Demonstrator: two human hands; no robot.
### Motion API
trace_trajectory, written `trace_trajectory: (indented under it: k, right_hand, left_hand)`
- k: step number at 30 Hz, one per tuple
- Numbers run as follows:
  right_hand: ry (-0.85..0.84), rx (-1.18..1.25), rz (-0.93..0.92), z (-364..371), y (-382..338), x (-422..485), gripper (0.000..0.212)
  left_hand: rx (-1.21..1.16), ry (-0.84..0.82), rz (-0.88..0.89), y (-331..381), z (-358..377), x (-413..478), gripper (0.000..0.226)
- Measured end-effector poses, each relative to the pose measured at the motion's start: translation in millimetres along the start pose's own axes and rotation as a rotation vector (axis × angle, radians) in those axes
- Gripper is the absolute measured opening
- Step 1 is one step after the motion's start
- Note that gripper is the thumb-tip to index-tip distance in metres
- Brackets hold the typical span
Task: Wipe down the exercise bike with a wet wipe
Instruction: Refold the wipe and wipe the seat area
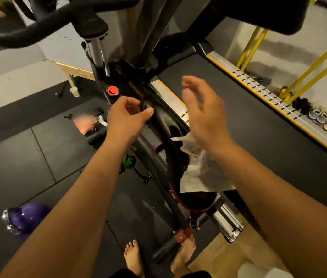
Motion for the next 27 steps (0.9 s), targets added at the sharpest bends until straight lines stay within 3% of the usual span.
trace_trajectory:
  k: [2, 4, 6, 9, 12, 14, 17, 22, 27]
  right_hand:
    - [-0.132, -0.236, 0.066, -35, 13, -22, 0.035]
    - [-0.396, -0.720, 0.122, -43, 27, -71, 0.055]
    - [-0.527, -0.935, 0.084, -30, 35, -97, 0.065]
    - [-0.610, -0.915, -0.085, 18, 30, -60, 0.043]
    - [-0.551, -0.769, -0.006, 68, 26, -9, 0.040]
    - [-0.506, -0.737, -0.047, 91, 8, 3, 0.037]
    - [-0.501, -0.687, 0.059, 75, 8, -12, 0.050]
    - [-0.537, -0.940, 0.144, 12, 20, -73, 0.071]
    - [-0.475, -0.819, 0.222, 80, 11, -5, 0.050]
  left_hand:
    - [0.029, 0.051, 0.033, 3, 2, -5, 0.027]
    - [0.004, 0.076, 0.056, 3, 9, -7, 0.017]
    - [-0.014, 0.033, 0.050, 6, 14, -5, 0.010]
    - [0.071, -0.004, 0.038, 10, 7, 6, 0.014]
    - [0.136, 0.024, 0.077, 16, 3, 1, 0.014]
    - [0.170, 0.044, 0.100, 17, 1, -7, 0.016]
    - [0.168, -0.022, 0.080, 13, -3, -16, 0.024]
    - [0.028, 0.017, 0.059, -3, -20, -30, 0.020]
    - [-0.037, 0.111, 0.061, -9, -30, -40, 0.021]
Point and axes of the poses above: each hand's wrist, its own x-axis towards the middle knuckle, its own z-axis out of the palm, y = z × x, the point moved 6 cm from there along x, towards the middle knuckle, and after that the axes turned 2 degrees about x, right-handed, at the moved point
